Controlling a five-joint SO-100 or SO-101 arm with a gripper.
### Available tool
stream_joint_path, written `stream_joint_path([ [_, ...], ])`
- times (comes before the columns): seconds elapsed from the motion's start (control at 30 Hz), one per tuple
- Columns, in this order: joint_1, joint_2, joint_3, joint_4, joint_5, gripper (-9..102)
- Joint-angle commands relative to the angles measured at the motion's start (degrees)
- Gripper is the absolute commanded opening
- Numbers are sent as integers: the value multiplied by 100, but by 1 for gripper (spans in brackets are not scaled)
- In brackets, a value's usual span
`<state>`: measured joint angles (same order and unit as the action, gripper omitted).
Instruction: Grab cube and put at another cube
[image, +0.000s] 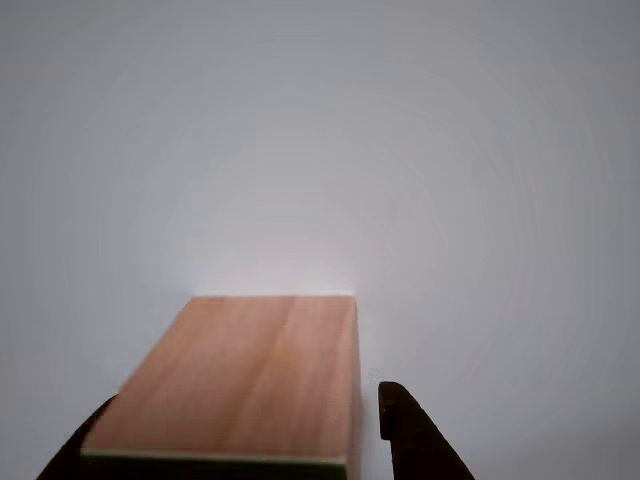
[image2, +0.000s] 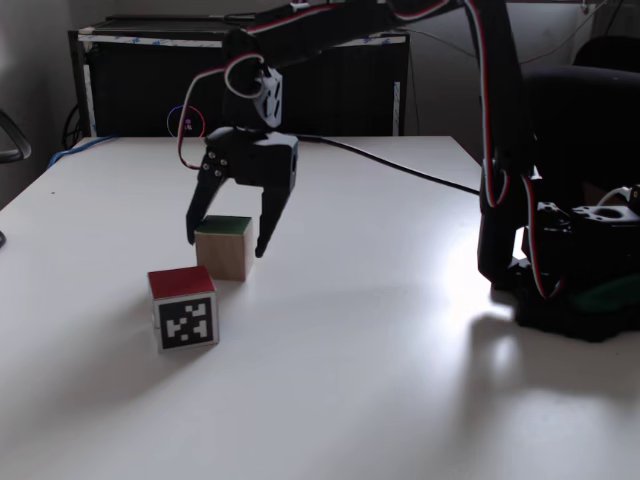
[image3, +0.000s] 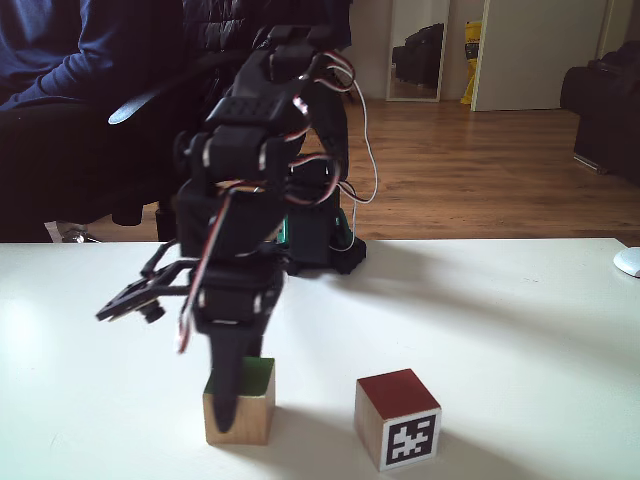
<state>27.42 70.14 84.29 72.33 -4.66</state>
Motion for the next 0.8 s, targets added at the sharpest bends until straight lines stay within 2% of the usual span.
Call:
stream_joint_path([
  [0.0,53,26,-255,-53,-44,35],
  [0.23,70,9,-255,-114,-53,29],
  [0.47,62,149,-229,-167,114,10],
  [0.63,-255,976,185,-176,325,9],
  [0.77,-809,2232,1002,-492,606,9],
])
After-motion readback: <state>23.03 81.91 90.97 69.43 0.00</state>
